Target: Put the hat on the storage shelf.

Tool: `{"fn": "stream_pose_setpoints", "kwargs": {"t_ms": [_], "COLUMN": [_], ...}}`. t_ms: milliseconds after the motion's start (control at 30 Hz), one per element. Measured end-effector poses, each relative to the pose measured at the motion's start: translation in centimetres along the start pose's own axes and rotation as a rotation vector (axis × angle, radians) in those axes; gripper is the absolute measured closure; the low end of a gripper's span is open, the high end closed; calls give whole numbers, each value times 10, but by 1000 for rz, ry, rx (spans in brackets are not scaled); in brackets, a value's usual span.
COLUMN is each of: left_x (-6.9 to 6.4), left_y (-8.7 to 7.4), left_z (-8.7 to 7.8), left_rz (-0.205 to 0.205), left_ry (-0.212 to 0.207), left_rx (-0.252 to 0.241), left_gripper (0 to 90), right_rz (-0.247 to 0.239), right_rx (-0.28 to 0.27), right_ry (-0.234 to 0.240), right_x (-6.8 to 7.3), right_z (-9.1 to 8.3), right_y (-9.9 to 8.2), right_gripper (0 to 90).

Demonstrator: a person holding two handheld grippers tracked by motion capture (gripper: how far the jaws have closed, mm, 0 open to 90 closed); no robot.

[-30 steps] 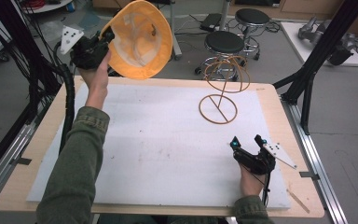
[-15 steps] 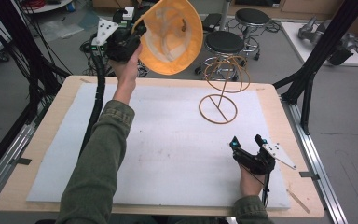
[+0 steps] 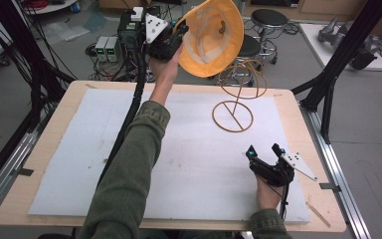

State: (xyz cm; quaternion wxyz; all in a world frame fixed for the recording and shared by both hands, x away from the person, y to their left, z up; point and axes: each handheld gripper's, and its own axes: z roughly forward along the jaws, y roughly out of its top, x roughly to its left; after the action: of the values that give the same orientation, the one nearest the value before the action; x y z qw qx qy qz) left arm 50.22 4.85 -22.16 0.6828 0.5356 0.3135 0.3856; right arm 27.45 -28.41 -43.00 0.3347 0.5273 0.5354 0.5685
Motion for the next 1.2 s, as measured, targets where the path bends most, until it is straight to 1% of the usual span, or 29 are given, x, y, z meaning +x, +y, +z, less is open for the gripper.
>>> {"fn": "stream_pose_setpoints", "kwargs": {"t_ms": [67, 167, 200, 300, 367, 400, 433, 533, 667, 767, 833, 867, 900, 933, 1033, 1067, 1100, 1200], "left_x": [-8, -20, -23, -31, -37, -40, -43, -48, -54, -61, -68, -71, -75, -78, -91, -95, -102, -122], "left_y": [-1, -2, -3, -4, -6, -7, -8, -9, -7, -5, -4, -4, -5, -6, -10, -12, -16, -28], "left_z": [6, 14, 16, 21, 22, 22, 21, 18, 13, 10, 8, 7, 6, 5, 2, 2, 2, 1], "left_rz": [-3, 18, 39, 48, 53, 63, 81, 77, 99, 114, 126, 125, 124, 123, 146, 147, 159, 233], "left_ry": [1, 20, 34, 56, 58, 65, 66, 49, 38, 10, -17, -28, -48, -59, -106, -122, -149, -210], "left_rx": [-8, -16, -14, -16, -12, -10, -4, -3, -17, -27, -31, -34, -35, -36, -31, -30, -22, -5], "left_gripper": [857, 857, 857, 857, 856, 856, 857, 856, 856, 856, 855, 855, 855, 855, 854, 855, 854, 850], "right_rz": [12, 22, 17, 20, 19, 20, 23, 22, 22, 25, 24, 25, 26, 27, 25, 24, 23, 20], "right_rx": [-3, -8, -11, -15, -13, -13, -14, -15, -14, -13, -14, -15, -15, -14, -15, -16, -16, -14], "right_ry": [0, 0, -2, 0, 1, 0, 1, 3, 1, 3, 1, 0, 0, 1, 3, 3, 3, 3], "right_x": [0, 0, -1, -1, -1, -1, -1, -1, -1, -1, -1, -1, -1, -1, -1, -1, -1, -1], "right_z": [-1, -2, -2, -2, -2, -2, -2, -1, -2, -1, -1, 0, 0, 0, 0, 0, 0, -1], "right_y": [0, 1, 1, 1, 1, 1, 1, 1, 1, 1, 1, 1, 1, 1, 1, 1, 1, 1], "right_gripper": [58, 58, 58, 58, 58, 58, 58, 58, 58, 58, 58, 58, 58, 58, 58, 58, 58, 58]}}
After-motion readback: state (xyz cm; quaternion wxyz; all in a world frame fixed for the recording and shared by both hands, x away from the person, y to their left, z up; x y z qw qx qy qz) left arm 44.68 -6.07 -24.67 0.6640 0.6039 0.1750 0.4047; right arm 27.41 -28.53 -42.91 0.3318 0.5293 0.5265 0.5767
